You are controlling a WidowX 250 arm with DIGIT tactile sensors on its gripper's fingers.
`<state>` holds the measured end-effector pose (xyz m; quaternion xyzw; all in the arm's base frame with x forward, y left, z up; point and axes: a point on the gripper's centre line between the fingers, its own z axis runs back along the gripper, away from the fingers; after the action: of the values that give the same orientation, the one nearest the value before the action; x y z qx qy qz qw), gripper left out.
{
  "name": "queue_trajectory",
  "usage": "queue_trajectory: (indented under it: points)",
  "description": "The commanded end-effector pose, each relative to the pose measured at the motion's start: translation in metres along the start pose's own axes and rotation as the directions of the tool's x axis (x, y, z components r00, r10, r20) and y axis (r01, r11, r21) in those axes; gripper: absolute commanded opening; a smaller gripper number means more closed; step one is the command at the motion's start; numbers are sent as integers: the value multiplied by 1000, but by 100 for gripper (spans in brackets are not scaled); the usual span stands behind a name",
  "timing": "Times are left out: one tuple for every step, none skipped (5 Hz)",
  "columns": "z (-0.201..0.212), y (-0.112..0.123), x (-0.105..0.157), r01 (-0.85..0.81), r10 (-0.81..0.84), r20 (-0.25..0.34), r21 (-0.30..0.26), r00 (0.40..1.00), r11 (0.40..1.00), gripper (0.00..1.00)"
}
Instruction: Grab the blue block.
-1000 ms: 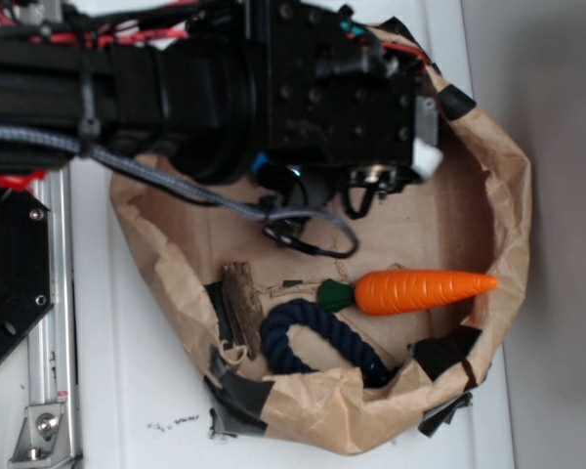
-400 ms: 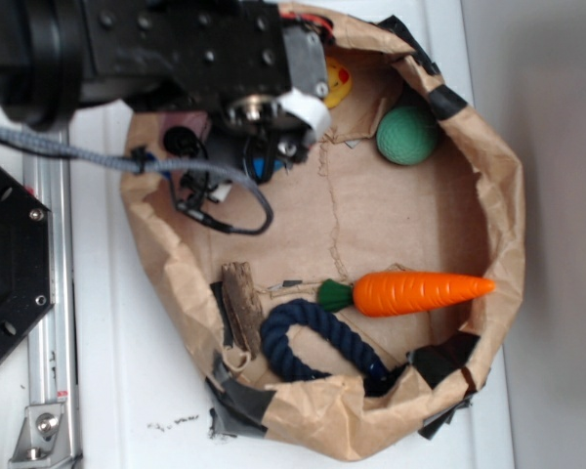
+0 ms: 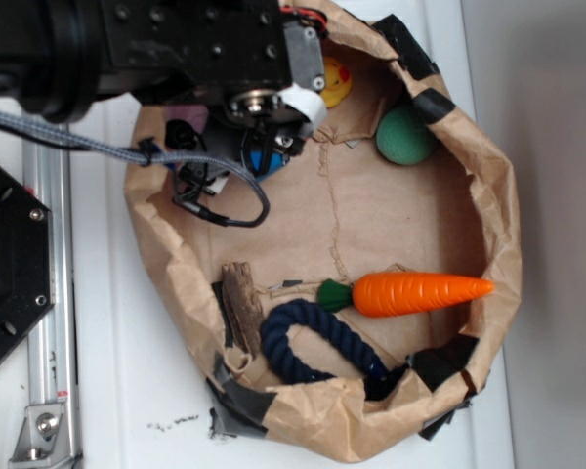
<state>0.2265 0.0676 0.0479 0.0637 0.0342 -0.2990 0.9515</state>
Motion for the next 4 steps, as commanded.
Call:
queue_trajectory:
  points:
    - [-49,-11,9,-8,6,25,87,1000,996,100]
    - [-58,-13,11,-6,6,-1,74,1000,997,100]
    - [-60,-12,11,-61,61,-5,37,998,997,0]
    - [-58,-9,12,-66,67,-12,47,998,997,0]
